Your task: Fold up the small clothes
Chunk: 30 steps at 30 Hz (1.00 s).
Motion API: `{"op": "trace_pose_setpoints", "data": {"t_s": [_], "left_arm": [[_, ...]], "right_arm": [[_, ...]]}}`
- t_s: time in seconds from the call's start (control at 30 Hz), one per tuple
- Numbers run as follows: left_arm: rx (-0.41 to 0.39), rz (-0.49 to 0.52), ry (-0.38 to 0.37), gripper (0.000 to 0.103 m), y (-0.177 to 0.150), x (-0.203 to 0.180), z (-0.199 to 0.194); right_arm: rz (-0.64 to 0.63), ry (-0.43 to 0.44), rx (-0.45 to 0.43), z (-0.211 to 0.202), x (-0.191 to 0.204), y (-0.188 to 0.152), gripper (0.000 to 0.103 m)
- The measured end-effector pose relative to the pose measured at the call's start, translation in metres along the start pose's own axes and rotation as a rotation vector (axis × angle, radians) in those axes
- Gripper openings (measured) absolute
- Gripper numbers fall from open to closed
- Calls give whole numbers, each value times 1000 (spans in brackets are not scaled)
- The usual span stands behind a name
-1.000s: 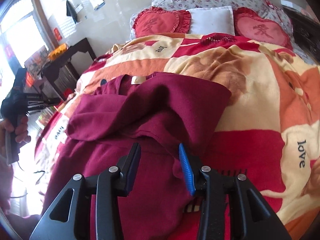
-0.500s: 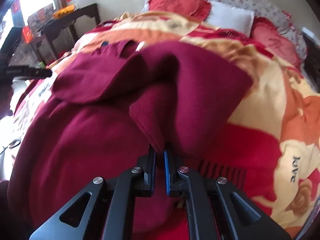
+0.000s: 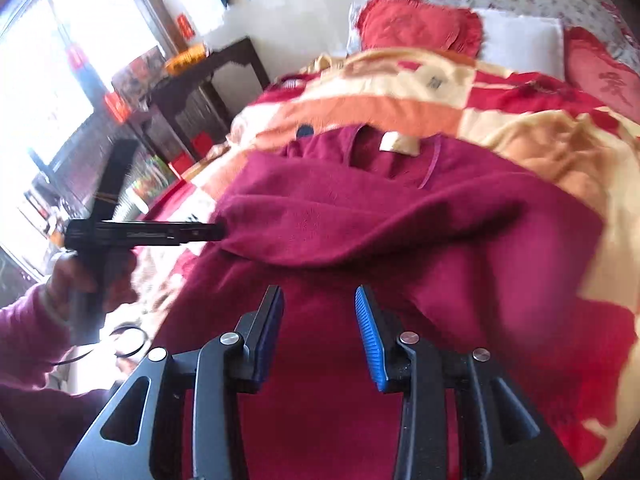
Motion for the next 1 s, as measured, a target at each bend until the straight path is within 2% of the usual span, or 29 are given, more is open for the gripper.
{"op": "trace_pose_setpoints", "data": {"t_s": [0.07, 0.17, 0.2, 0.23, 0.33, 0.37, 0.43, 0.57, 0.77, 0.83, 0.9, 0.97, 1.0], "left_arm": [[-2, -9, -8, 69, 3, 2, -1], [-30, -29, -14, 69, 13, 8, -10], [-43, -39, -20, 69, 16, 9, -14], [-53, -49, -24, 69, 20, 11, -17], [-90, -71, -24, 73, 30, 17, -26], [-98, -75, -24, 75, 32, 19, -27], [-104, -80, -35, 77, 35, 21, -28], [-125, -55, -38, 82, 42, 17, -25], [-143, -56, -44, 81, 59, 0, 0], [-138, -33, -48, 68, 64, -11, 9], [-112, 28, -32, 38, 69, -27, 23], [-91, 80, 55, 23, 73, -39, 34], [-105, 81, 63, 13, 75, -40, 31]], "right_arm": [[33, 22, 39, 24, -3, 8, 20], [109, 88, 162, 68, -17, 28, 20], [133, 100, 163, 76, -20, 39, 20], [162, 124, 125, 79, -23, 54, 20], [325, 234, -86, 72, -40, 96, 23], [361, 228, -136, 70, -46, 105, 27], [398, 150, -148, 70, -55, 113, 27], [369, 157, -104, 57, -53, 92, 27], [226, 56, -55, 7, -41, 14, 27], [218, 14, -62, -12, -45, -10, 27], [220, -26, -73, -30, -49, -29, 27], [217, -94, -98, -46, -54, -41, 27], [208, -136, -110, -53, -56, -45, 27]]}}
Point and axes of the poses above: each gripper's, at about its wrist camera, not at the fingertips, and z roughly the way its jaws point, x to its left, y to its top, the point moved 1 cm from there along z, roughly the way its jaws point, and after that the axes turned 2 degrees about -x, right-handed, at the moved point
